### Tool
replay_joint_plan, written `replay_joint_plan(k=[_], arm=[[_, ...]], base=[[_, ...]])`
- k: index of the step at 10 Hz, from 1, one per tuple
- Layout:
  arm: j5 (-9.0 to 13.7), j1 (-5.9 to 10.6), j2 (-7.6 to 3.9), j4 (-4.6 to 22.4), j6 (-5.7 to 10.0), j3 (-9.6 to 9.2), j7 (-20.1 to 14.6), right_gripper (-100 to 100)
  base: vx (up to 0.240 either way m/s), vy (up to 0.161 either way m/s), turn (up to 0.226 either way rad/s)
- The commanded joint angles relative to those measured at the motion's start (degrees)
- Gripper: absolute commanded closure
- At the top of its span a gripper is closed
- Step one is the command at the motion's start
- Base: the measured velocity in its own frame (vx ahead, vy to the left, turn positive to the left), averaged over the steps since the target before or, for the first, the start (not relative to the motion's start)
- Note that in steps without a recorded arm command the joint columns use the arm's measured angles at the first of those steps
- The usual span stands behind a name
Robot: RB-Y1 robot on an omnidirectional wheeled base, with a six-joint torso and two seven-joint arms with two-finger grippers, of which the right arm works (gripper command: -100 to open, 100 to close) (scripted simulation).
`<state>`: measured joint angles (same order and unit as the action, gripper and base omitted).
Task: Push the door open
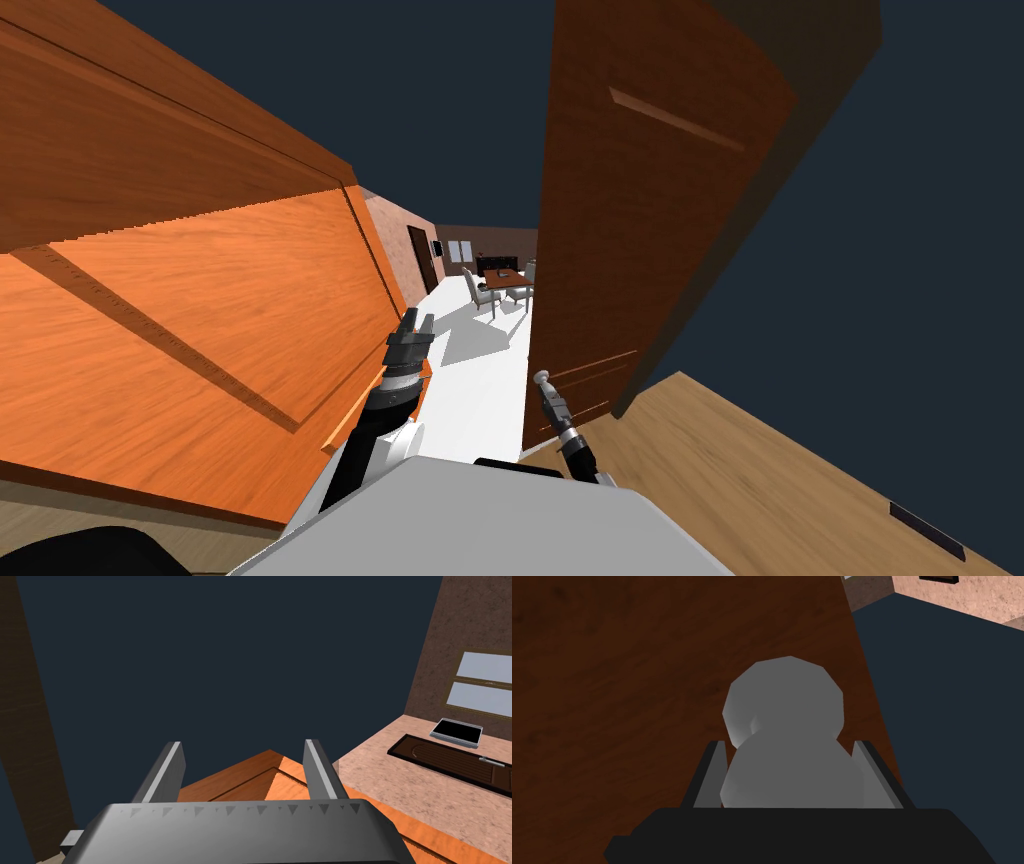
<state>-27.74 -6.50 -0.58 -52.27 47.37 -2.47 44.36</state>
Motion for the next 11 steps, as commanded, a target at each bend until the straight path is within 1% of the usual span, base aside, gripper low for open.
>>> replay_joint_plan(k=[1,2,3,4,5,6,7,8,9,10,11], arm=[[1.5,0.09,-0.87,-1.0,-0.28,0.93,-2.9,100],[2.6,0.08,-1.11,-1.0,-0.30,1.27,-4.3,100],[2.6,0.08,-1.11,-1.0,-0.30,1.27,-5.2,100],[3.8,0.08,-1.35,-0.9,-0.31,1.62,-7.1,100],[3.8,0.08,-1.35,-0.9,-0.31,1.62,-7.5,100],[5.1,0.07,-1.57,-0.9,-0.33,2.01,-9.8,100],[6.4,0.07,-1.80,-0.8,-0.35,2.41,-11.3,100],[6.4,0.07,-1.80,-0.8,-0.35,2.41,-12.3,100],[7.7,0.06,-2.02,-0.8,-0.37,2.80,-14.0,100],[7.7,0.06,-2.02,-0.8,-0.37,2.80,-14.6,100],[9.0,0.06,-2.25,-0.7,-0.39,3.19,-16.5,100]], base=[[0.015,0.012,0.080],[0.029,0.025,0.138],[0.025,0.018,0.041],[0.021,0.018,0.073],[0.024,0.011,0.041],[0.031,0.020,0.091],[0.033,0.023,0.130],[0.023,0.019,0.045],[0.024,0.021,0.091],[0.023,0.016,0.039],[0.026,0.022,0.088]])
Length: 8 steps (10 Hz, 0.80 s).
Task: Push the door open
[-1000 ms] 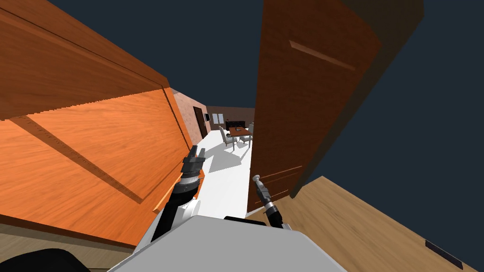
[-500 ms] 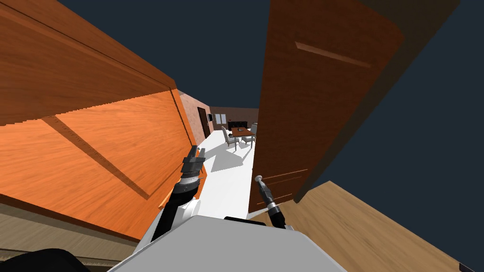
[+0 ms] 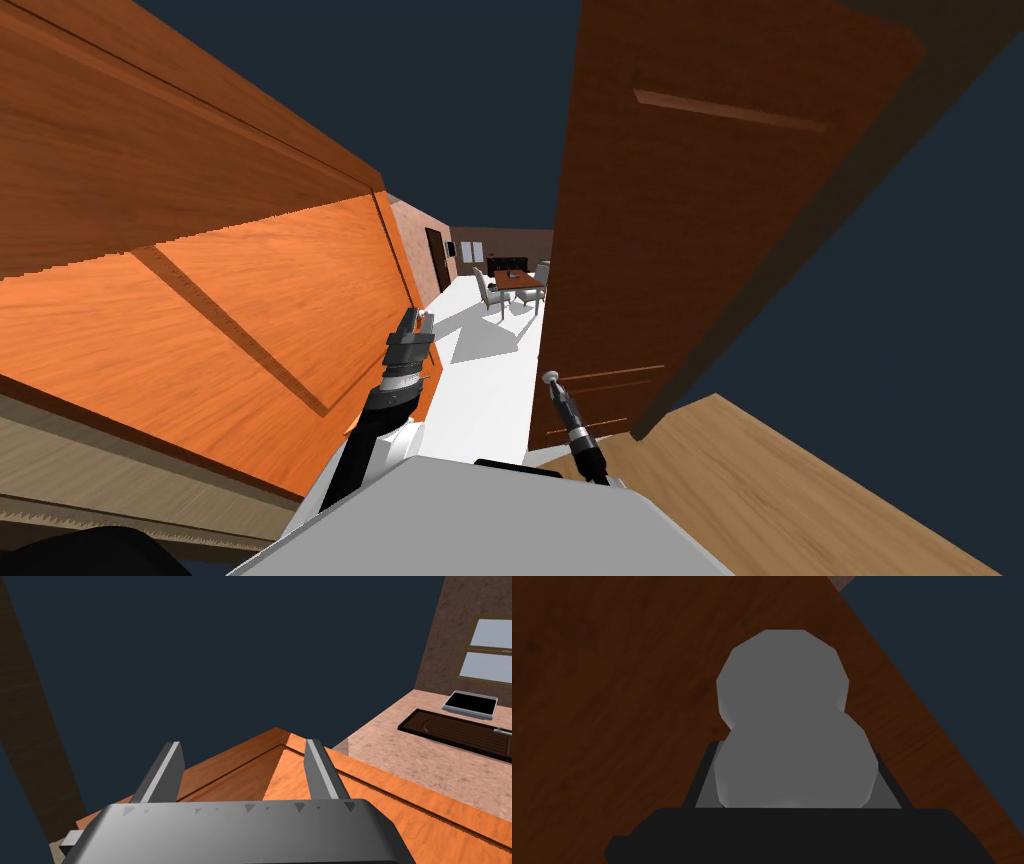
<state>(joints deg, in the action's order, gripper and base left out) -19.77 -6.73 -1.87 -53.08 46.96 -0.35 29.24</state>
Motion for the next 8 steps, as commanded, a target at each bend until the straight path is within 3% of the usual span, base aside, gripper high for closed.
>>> replay_joint_plan(k=[1,8], arm=[[1.1,0.29,-0.95,0.1,0.02,1.07,-1.9,100],[6.9,0.27,-1.76,0.3,-0.06,2.81,-11.2,100]], base=[[0.038,0.005,0.048],[0.029,0.010,0.070]])
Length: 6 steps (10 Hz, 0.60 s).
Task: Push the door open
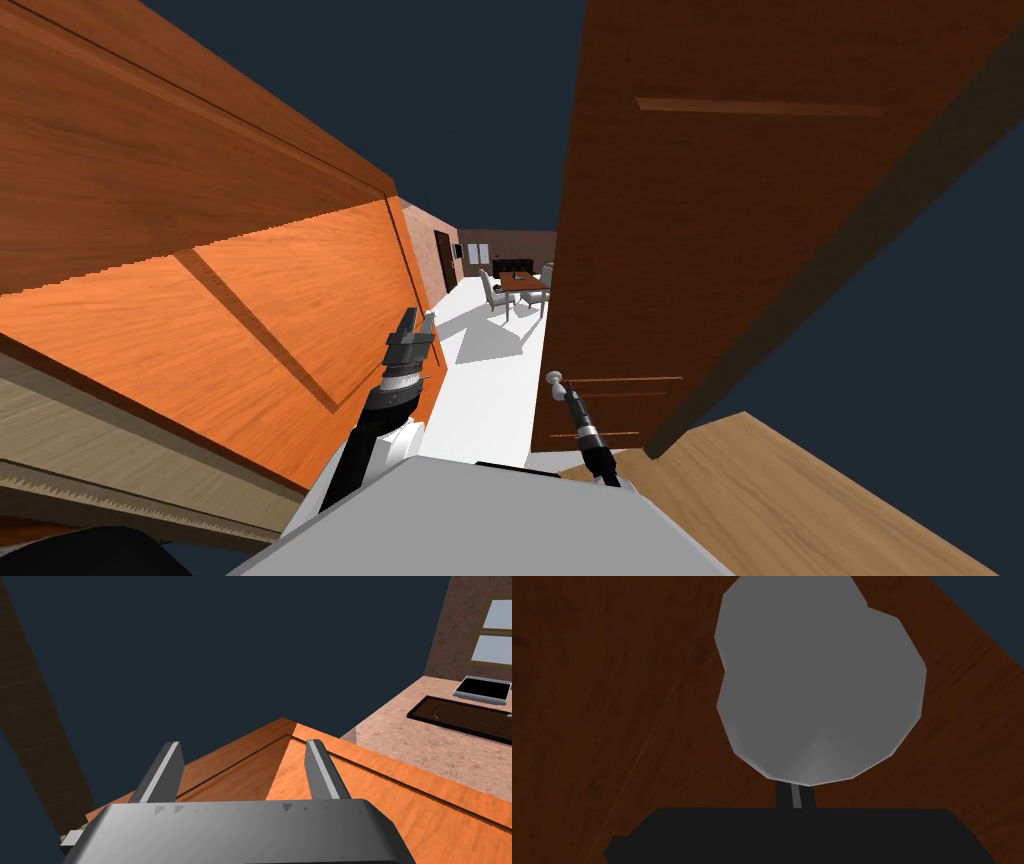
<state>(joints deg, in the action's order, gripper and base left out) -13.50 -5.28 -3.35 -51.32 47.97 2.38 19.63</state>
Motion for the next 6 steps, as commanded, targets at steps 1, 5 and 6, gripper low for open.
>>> replay_joint_plan(k=[1,5,6], arm=[[-0.7,0.09,-0.11,0.0,-0.06,0.10,2.0,-100],[-2.5,0.34,-0.26,0.1,-0.23,0.36,7.7,-100],[-3.1,0.42,-0.28,0.1,-0.28,0.45,9.4,-100]], base=[[-0.014,0.008,-0.022],[-0.053,0.009,-0.058],[-0.066,0.016,-0.042]])
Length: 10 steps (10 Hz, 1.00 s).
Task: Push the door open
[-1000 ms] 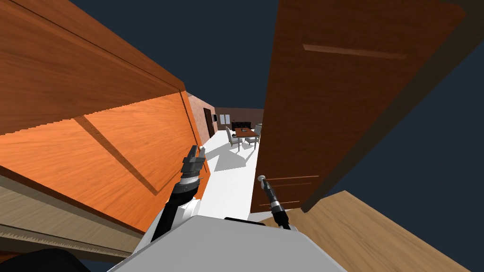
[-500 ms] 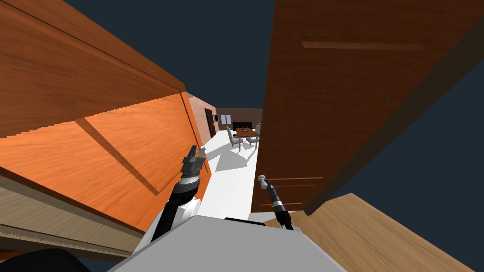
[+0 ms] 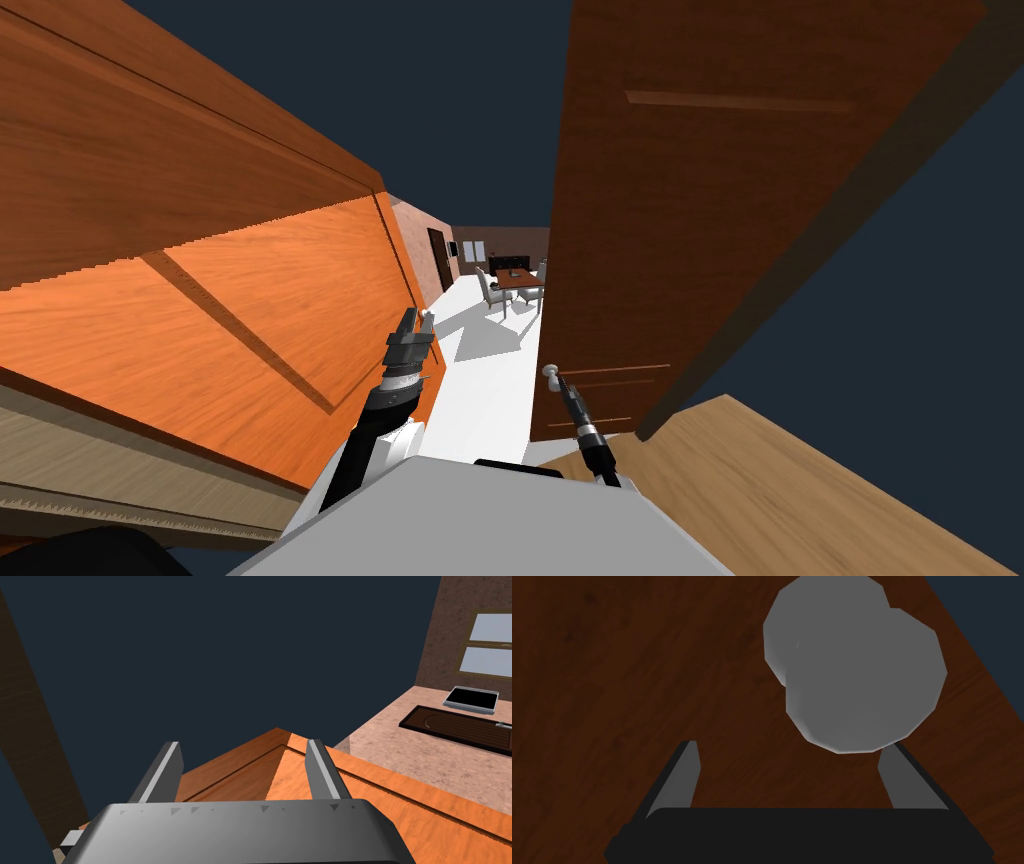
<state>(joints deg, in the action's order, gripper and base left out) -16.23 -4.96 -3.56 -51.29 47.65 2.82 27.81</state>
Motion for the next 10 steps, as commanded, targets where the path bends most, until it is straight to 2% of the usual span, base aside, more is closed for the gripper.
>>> replay_joint_plan(k=[1,2,4,5,10], arm=[[-1.0,0.18,-0.08,0.1,-0.02,0.10,2.9,-100],[-1.0,0.18,-0.08,0.1,-0.02,0.10,3.3,-100],[-2.4,0.37,-0.04,0.2,-0.15,0.30,7.0,-100],[-2.4,0.37,-0.04,0.2,-0.15,0.30,7.6,-100],[-5.4,0.77,0.25,0.3,-0.42,0.73,15.7,-100]], base=[[-0.077,0.028,-0.058],[-0.047,0.016,-0.022],[-0.041,0.005,-0.057],[-0.040,0.009,-0.023],[-0.057,0.013,-0.053]])
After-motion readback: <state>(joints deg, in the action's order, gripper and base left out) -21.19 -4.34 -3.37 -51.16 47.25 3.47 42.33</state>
